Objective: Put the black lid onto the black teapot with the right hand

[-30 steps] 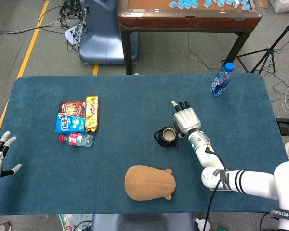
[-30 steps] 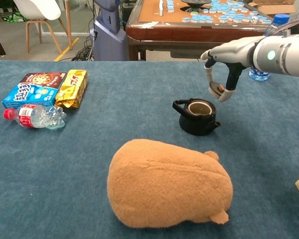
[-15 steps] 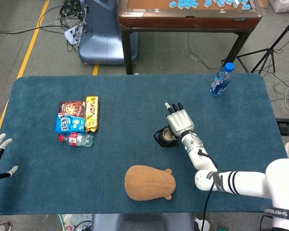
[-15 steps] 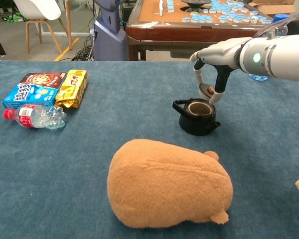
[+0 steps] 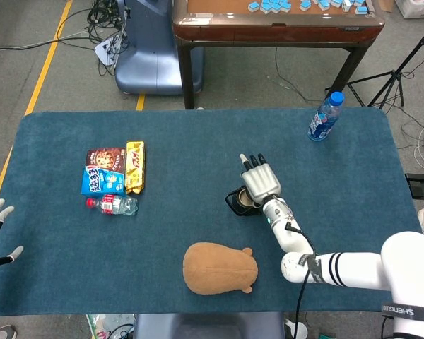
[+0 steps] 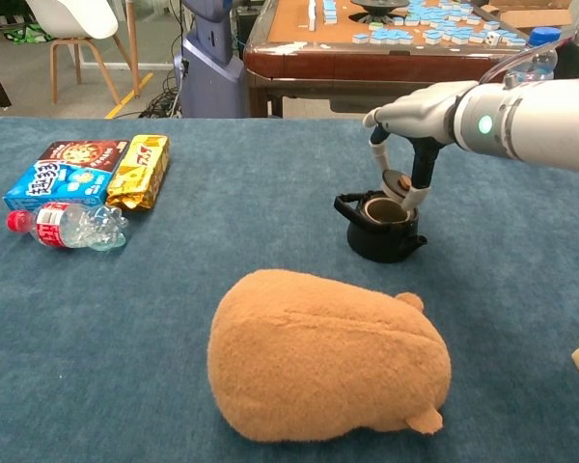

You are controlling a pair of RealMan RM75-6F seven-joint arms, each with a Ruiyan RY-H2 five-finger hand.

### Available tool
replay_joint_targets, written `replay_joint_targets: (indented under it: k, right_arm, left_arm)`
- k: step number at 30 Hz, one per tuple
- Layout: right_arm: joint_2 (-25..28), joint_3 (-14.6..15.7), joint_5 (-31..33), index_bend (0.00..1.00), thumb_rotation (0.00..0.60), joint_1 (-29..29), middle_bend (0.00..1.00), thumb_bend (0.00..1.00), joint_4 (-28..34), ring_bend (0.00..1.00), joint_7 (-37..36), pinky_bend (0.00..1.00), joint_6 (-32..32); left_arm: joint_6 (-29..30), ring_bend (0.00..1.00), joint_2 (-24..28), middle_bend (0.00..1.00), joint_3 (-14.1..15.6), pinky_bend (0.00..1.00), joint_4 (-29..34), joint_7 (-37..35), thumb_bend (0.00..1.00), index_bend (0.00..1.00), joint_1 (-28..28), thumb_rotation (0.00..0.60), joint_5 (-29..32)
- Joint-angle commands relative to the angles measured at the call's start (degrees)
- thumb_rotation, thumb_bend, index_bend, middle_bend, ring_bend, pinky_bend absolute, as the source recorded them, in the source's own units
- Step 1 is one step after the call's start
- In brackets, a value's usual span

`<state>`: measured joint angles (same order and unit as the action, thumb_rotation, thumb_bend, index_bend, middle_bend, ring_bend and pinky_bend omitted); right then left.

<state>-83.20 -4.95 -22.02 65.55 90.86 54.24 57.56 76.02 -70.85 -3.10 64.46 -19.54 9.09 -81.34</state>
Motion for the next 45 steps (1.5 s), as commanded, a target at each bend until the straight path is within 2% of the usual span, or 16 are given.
replay_joint_targets:
  k: [1, 4, 9, 19, 26, 30, 35, 40, 45]
  right_arm:
    - [0.11, 0.03, 0.15, 0.45, 0.600, 0.05, 0.00, 0.17, 0.19, 0.00, 0.11, 0.00, 0.11]
    - [0.31, 0.10, -0.10, 0.45, 0.600, -0.08, 0.00, 0.17, 0.46, 0.00, -0.04, 0.00, 0.34]
    - [0.27, 0.10, -0.15, 0.31, 0.600, -0.20, 0.00, 0.14, 0.53, 0.00, -0.04, 0.00, 0.76]
    - [-0.01, -0.15, -0.35, 0.30, 0.600, -0.05, 0.00, 0.14, -0.18, 0.00, -0.36, 0.00, 0.17]
    - [2.89, -1.12, -2.63, 0.30, 0.600, -1.77, 0.00, 0.14, 3.34, 0.00, -3.47, 0.00, 1.96]
    - [6.33, -1.03, -6.15, 0.30, 0.600, -4.61, 0.00, 0.14, 7.33, 0.00, -6.89, 0.00, 4.52]
    - [11.59, 0.69, -12.32, 0.30, 0.600, -10.27, 0.00, 0.14, 14.02, 0.00, -11.86, 0.00, 9.76]
    - [16.70, 4.58, -21.98, 0.30, 0.600, -18.62, 0.00, 0.15, 19.93, 0.00, -18.39, 0.00, 16.59]
    - [19.45, 9.72, -32.34, 0.30, 0.600, -27.70, 0.00, 0.15, 20.81, 0.00, -25.87, 0.00, 22.00]
  left_arm:
    - [-0.07, 0.00, -0.08, 0.00, 0.00, 0.00, -0.20, -0.14, 0.22, 0.12, -0.05, 0.600, 0.00]
    - [-0.09, 0.00, -0.08, 0.00, -0.06, 0.00, -0.29, -0.30, 0.22, 0.12, -0.05, 0.600, -0.05]
    - [0.10, 0.00, -0.06, 0.00, -0.08, 0.00, -0.15, -0.33, 0.22, 0.12, -0.18, 0.600, -0.16]
    - [-0.13, 0.00, -0.25, 0.00, -0.17, 0.00, -0.80, -0.80, 0.22, 0.12, -0.35, 0.600, 0.01]
    - [-0.17, 0.00, -0.15, 0.00, -0.29, 0.00, -0.69, -0.51, 0.22, 0.12, -0.52, 0.600, 0.24]
    - [-0.31, 0.00, 0.28, 0.00, -0.40, 0.00, 0.14, 0.41, 0.22, 0.12, -0.48, 0.600, 0.41]
    - [0.27, 0.00, 1.46, 0.00, -0.68, 0.00, 2.71, 2.33, 0.22, 0.12, -0.44, 0.600, 0.34]
    - [0.02, 0.00, 2.85, 0.00, -0.93, 0.00, 6.07, 4.95, 0.22, 0.12, -0.04, 0.600, 0.49]
    - [-0.93, 0.00, 4.06, 0.00, -1.25, 0.00, 9.66, 7.80, 0.22, 0.12, 0.75, 0.600, 0.93]
